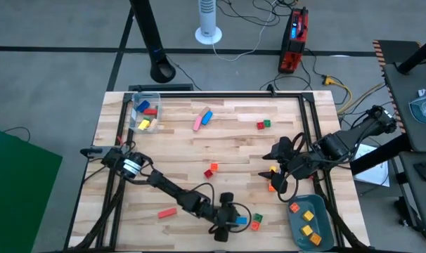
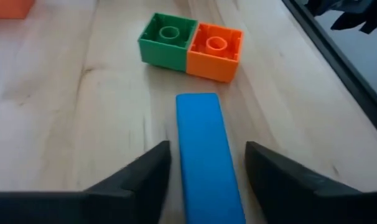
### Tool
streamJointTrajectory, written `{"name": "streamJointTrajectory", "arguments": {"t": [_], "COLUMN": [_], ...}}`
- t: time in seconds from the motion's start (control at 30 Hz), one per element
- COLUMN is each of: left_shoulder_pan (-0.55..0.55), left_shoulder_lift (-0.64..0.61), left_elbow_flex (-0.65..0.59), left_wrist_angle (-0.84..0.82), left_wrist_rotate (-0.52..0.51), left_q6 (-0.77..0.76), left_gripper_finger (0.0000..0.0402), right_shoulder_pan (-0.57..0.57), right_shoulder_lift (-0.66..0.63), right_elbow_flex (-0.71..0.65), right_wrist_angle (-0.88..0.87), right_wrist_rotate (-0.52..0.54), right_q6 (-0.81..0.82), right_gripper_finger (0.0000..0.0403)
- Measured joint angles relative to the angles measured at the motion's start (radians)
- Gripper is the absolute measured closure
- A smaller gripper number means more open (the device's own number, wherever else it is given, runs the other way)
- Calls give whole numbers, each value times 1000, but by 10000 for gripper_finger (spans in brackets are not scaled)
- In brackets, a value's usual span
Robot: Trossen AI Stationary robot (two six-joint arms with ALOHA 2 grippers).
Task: Sort blocks by size
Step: Put the blue rectangular wooden block into the transparent bin
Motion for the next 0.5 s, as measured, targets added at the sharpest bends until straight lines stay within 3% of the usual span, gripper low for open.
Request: {"name": "streamJointTrajectory", "arguments": {"t": [0.17, 0.37, 0.5], "left_shoulder_pan": [2, 2, 2], "left_shoulder_lift": [-1, -12, -87], "left_elbow_flex": [2, 1, -7], "left_wrist_angle": [-30, -34, -107], "left_wrist_rotate": [-2, -5, -25], "left_q6": [-47, -129, -149], "left_gripper_finger": [315, 312, 312], "right_shoulder_pan": [0, -1, -7], "right_shoulder_lift": [0, 0, 0], "right_elbow_flex": [-1, -16, -30], "right_wrist_angle": [0, 1, 4], "right_wrist_rotate": [0, 10, 14], "right_q6": [-14, -45, -31], "right_gripper_finger": [94, 99, 108]}}
